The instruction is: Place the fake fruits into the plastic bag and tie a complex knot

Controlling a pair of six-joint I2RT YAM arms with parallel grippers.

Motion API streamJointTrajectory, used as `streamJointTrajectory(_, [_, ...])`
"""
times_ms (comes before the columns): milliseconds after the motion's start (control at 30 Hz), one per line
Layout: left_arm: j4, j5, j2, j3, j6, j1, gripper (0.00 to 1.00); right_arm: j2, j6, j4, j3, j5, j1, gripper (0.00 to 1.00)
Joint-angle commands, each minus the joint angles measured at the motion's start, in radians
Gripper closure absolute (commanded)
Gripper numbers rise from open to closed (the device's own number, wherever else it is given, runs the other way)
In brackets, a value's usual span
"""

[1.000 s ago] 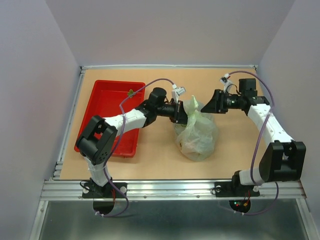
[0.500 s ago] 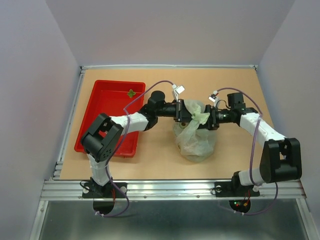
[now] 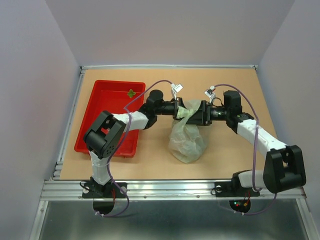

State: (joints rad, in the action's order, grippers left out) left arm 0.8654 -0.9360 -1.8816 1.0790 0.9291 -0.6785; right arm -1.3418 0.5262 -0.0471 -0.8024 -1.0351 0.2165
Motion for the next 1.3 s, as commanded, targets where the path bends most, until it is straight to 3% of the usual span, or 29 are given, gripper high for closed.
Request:
streamJointTrajectory(0, [0.023,-0.056,0.070,-0.037,-0.032,-0.001,1.00,0.102,-0.125,-0.172,-0.105,-0.017,-0.055,0.19])
streamJointTrajectory(33, [0.021,-0.061,0.072,-0.040,-0.039,-0.001,1.00,0.108,-0.167,-0.301,-0.121,-0.014,-0.093,0.18])
streamJointTrajectory(233, [0.021,-0.076,0.065,-0.044,-0.052,0.000,1.00,0.155,-0.370,-0.522,-0.194,-0.014,-0.206,0.21])
streamJointTrajectory(300, [0.021,-0.080,0.064,-0.041,-0.050,0.000,1.00,0.155,-0.380,-0.522,-0.204,-0.011,-0.212,0.25])
streamJointTrajectory(333, [0.021,-0.080,0.062,-0.036,-0.052,0.000,1.00,0.145,-0.382,-0.517,-0.214,-0.002,-0.210,0.36])
streamJointTrajectory(467, [0.021,-0.087,0.061,-0.033,-0.053,-0.003,1.00,0.109,-0.347,-0.437,-0.207,0.036,-0.212,0.57])
streamJointTrajectory(533, [0.021,-0.087,0.058,-0.033,-0.058,-0.003,1.00,0.099,-0.293,-0.336,-0.192,0.041,-0.212,0.63])
streamJointTrajectory(633, [0.021,-0.090,0.050,-0.027,-0.056,-0.006,1.00,0.082,-0.246,-0.252,-0.146,0.033,-0.206,0.65])
streamJointTrajectory(800, [0.034,-0.101,0.039,-0.001,-0.056,-0.027,1.00,0.073,-0.241,-0.212,-0.086,0.056,-0.146,0.60])
streamJointTrajectory(933, [0.055,-0.103,0.024,0.007,-0.038,-0.038,1.00,0.073,-0.203,-0.177,-0.063,0.090,-0.082,0.49])
streamJointTrajectory(1067, [0.107,-0.100,0.007,0.021,-0.004,-0.039,1.00,0.069,-0.126,-0.105,-0.034,0.087,-0.060,0.27])
streamJointTrajectory(1267, [0.182,-0.099,-0.040,0.073,0.051,-0.053,1.00,0.040,-0.007,0.009,-0.031,0.079,-0.005,0.17])
